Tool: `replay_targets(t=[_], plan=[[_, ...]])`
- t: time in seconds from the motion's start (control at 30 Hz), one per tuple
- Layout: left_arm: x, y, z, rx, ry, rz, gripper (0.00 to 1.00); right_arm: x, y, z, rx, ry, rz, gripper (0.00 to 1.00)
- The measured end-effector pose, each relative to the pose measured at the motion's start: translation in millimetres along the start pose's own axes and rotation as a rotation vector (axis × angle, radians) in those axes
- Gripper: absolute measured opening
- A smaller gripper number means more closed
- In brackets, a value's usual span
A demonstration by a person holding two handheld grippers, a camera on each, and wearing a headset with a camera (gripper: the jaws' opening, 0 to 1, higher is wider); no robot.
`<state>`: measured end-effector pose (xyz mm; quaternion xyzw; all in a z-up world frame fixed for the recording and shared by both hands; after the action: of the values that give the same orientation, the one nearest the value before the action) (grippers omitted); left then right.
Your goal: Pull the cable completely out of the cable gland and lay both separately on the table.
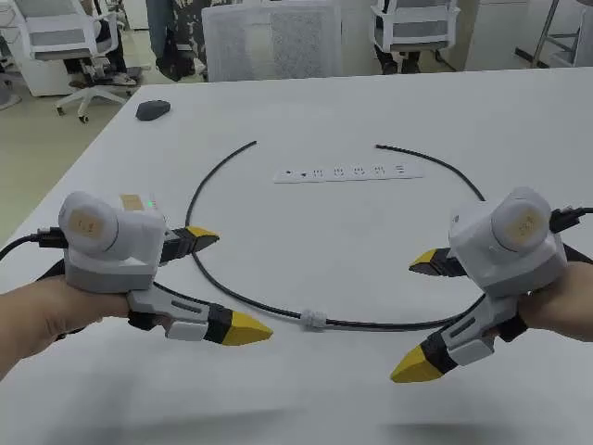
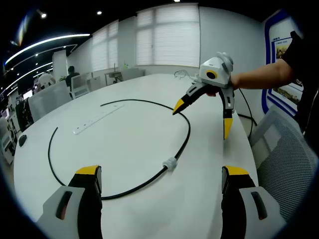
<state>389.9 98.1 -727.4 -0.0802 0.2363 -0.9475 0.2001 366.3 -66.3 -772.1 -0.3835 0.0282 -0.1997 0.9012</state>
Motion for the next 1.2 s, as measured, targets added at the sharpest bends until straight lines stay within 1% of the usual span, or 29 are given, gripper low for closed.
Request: replay_targets(t=[0.27,0.5,0.57,0.67,0.77,0.83,0.87,0.9,0.93,1.0,1.07,1.1,1.17,1.2], plan=[[2.4,-2.0,-4.9,-0.017,-0.004,-0.002,1.00,-2.2,0.9,-3.9,-0.011,0.001,0.009,0.96],[2.2,-2.3,-3.7,-0.011,-0.004,-0.004,1.00,-1.7,0.7,-1.9,-0.009,0.002,0.010,0.96],[1.3,-2.7,-2.7,-0.008,0.011,0.001,1.00,-0.6,0.4,-1.3,-0.007,0.001,0.006,0.96],[1.9,-2.8,-4.5,-0.018,0.005,-0.001,1.00,-0.6,0.0,-0.7,-0.005,0.005,0.003,0.96],[1.1,-2.9,-8.6,-0.037,0.005,0.004,1.00,-1.2,0.5,-0.9,-0.003,0.007,0.001,0.95],[3.2,-2.8,-10.2,-0.040,-0.001,-0.005,1.00,-3.3,1.0,0.1,0.002,0.011,0.002,0.95],[4.0,-2.6,-10.5,-0.041,0.000,-0.008,1.00,-4.1,0.9,0.5,0.005,0.013,0.008,0.93],[5.1,-2.1,-10.7,-0.041,0.001,-0.011,1.00,-4.9,1.3,3.4,0.028,0.013,0.003,0.91],[6.1,-1.7,-10.7,-0.038,0.000,-0.012,1.00,-3.8,2.5,6.0,0.048,0.012,-0.014,0.91],[13.0,2.0,-9.0,-0.006,-0.028,-0.031,1.00,-7.0,5.4,8.0,0.067,0.035,-0.005,0.88],[15.8,5.2,-9.7,0.009,-0.007,-0.029,1.00,-9.5,10.6,6.6,0.067,0.033,-0.004,0.85],[19.8,7.6,-9.1,0.024,-0.001,-0.044,1.00,-11.9,13.7,5.2,0.055,0.040,0.009,0.84],[23.1,9.4,-11.4,0.013,-0.011,-0.060,1.00,-12.5,16.8,6.9,0.064,0.039,0.006,0.85],[23.4,9.9,-13.0,0.004,0.000,-0.062,1.00,-9.7,19.2,10.6,0.081,0.041,-0.013,0.86]])
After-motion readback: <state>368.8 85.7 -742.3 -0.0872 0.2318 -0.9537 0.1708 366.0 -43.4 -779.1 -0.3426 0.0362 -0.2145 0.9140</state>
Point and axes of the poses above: the centre of the closed fingertips' face, and the gripper's own axes: y roughly forward along the fingers, x roughly to its right, z roughly out of its top, the point moved 1 cm from there along -y, roughly backward along the fingers, and after that the axes turned 8 degrees about -z, right-handed, at the moved point
